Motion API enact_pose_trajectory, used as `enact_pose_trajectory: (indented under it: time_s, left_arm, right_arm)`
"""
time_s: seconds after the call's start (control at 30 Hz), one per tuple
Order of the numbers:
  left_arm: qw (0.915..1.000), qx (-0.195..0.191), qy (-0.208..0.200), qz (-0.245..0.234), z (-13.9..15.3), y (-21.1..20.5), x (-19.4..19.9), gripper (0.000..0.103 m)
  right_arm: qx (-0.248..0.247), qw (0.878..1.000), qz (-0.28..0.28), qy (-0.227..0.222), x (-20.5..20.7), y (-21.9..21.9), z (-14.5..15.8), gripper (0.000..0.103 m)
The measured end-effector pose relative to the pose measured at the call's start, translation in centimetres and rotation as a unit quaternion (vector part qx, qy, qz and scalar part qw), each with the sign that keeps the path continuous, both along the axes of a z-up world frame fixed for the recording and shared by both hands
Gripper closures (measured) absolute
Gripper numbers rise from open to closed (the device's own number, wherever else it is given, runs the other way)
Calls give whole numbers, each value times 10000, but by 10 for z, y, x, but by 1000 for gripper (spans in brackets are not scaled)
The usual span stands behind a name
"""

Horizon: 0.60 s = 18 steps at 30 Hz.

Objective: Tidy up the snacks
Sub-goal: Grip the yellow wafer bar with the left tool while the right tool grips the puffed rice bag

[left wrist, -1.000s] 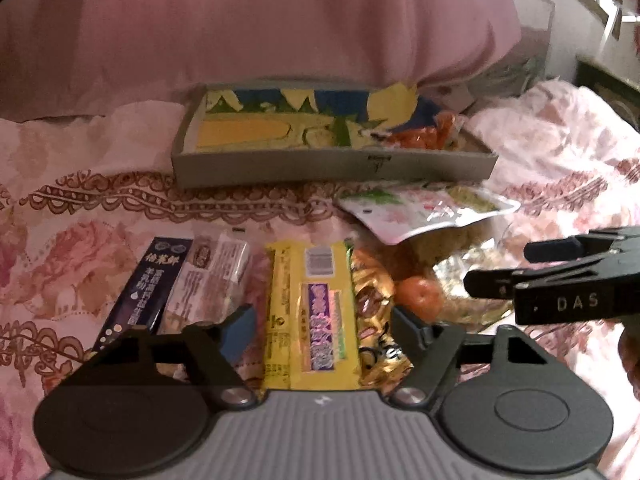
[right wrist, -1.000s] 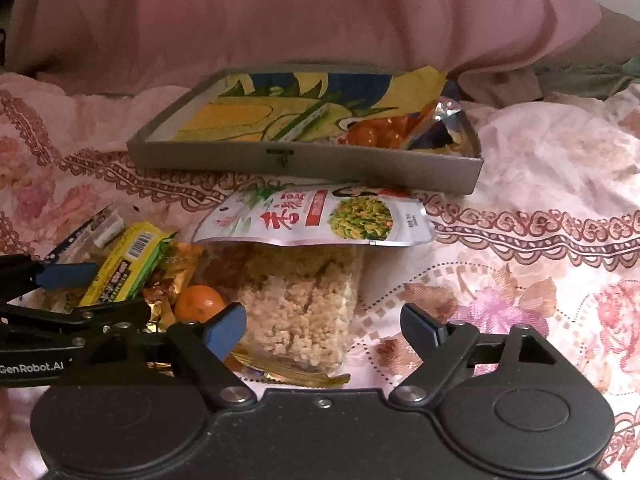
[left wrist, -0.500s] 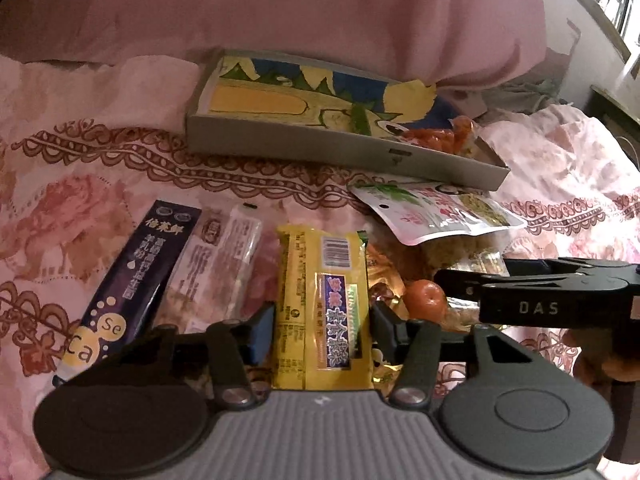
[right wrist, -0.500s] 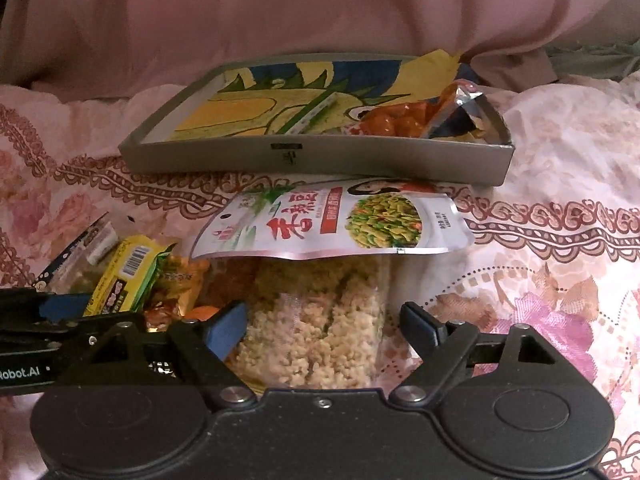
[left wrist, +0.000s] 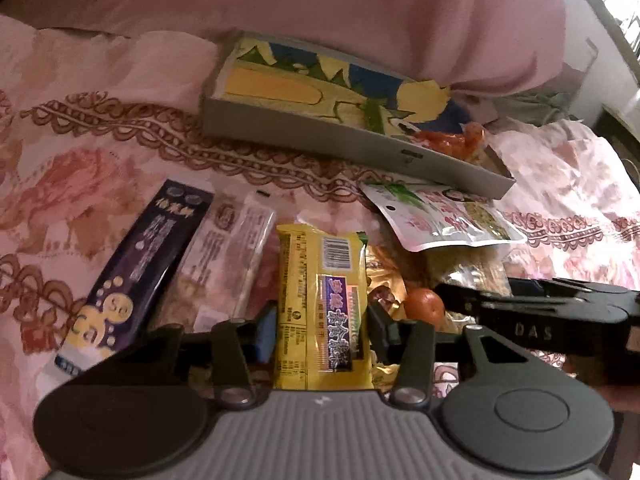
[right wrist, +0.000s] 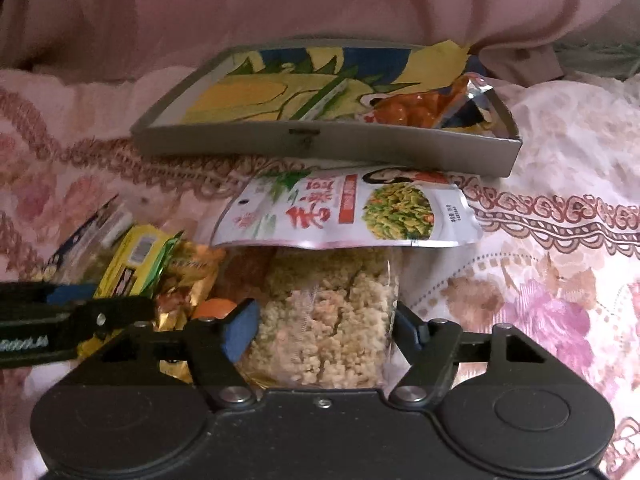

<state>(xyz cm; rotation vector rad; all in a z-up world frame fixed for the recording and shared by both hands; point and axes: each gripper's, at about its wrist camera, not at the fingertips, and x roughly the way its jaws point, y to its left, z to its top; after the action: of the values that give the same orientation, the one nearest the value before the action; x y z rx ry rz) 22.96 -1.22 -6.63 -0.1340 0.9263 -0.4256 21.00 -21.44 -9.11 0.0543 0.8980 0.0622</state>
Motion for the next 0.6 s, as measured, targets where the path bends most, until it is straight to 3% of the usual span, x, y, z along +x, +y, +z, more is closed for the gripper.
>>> enact_pose_trajectory:
  time_s: [0.1, 0.23, 0.33, 0.6]
  left_arm:
    - [9999, 58, 45, 107, 2, 0, -6, 53]
    - [9998, 18, 49, 184, 3, 1, -8, 53]
    - [9995, -115, 96, 267, 3, 4, -7, 53]
    - [9992, -303, -18, 260, 13, 5, -14, 53]
  right_arm:
    - [74, 10000, 15, 60, -3, -2, 0, 30]
    - [279, 9995, -51, 103, 5, -10, -8, 19]
    - [246, 9997, -29, 72, 4, -7, -7, 30]
    - [-109, 9997, 125, 187, -21, 1, 5, 32]
